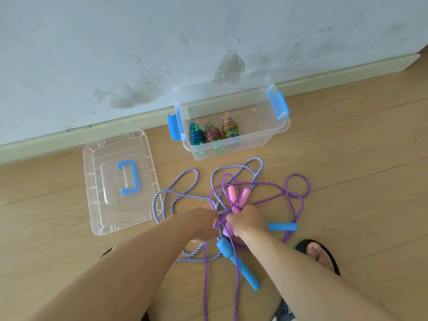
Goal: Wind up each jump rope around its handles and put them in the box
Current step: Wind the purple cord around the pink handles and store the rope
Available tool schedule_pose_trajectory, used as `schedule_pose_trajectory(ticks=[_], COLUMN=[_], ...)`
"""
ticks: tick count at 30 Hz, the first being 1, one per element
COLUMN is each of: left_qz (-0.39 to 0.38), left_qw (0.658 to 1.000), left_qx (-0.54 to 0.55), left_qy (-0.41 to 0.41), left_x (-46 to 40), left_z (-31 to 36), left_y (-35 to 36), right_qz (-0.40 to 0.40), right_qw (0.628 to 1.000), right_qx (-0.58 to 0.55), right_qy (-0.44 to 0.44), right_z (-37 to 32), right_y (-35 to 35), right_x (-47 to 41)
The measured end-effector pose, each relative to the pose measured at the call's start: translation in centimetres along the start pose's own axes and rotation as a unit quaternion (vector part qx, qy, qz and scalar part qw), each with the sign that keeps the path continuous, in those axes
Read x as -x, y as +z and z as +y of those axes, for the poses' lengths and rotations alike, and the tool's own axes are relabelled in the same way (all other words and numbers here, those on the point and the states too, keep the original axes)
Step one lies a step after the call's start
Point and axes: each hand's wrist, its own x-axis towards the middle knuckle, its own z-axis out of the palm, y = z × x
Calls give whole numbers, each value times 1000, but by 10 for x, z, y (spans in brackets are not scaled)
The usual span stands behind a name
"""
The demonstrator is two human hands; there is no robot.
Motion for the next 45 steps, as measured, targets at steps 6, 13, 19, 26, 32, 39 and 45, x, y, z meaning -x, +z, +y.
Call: schedule_pose_trajectory(ticks=[6, 13, 19, 26, 32, 39, 45], left_qz=[14, 52, 60, 229, 239, 259, 243], left_qw=[1000, 998, 997, 970, 936, 834, 836], left_qx=[6, 1, -45, -16, 198, 410, 426], left_qy=[5, 33, 35, 84, 167, 264, 248], left_x=[7, 61, 135, 243, 299, 313, 318], left_z=[3, 13, 18, 50, 65, 85, 83], left_y=[-7, -32, -59, -102, -109, -116, -129], right_qz=[-77, -171, -156, -25, -63, -225, -149], right_qw=[997, 974, 942, 926, 898, 767, 812], right_qx=[-10, 108, 251, 209, -157, -506, -449], right_qy=[6, -98, -158, -313, -406, -323, -341], right_z=[-11, -23, -45, -64, -69, -92, -108], right_y=[-17, -85, -151, -214, -242, -233, -223], right_x=[7, 54, 134, 226, 277, 306, 297])
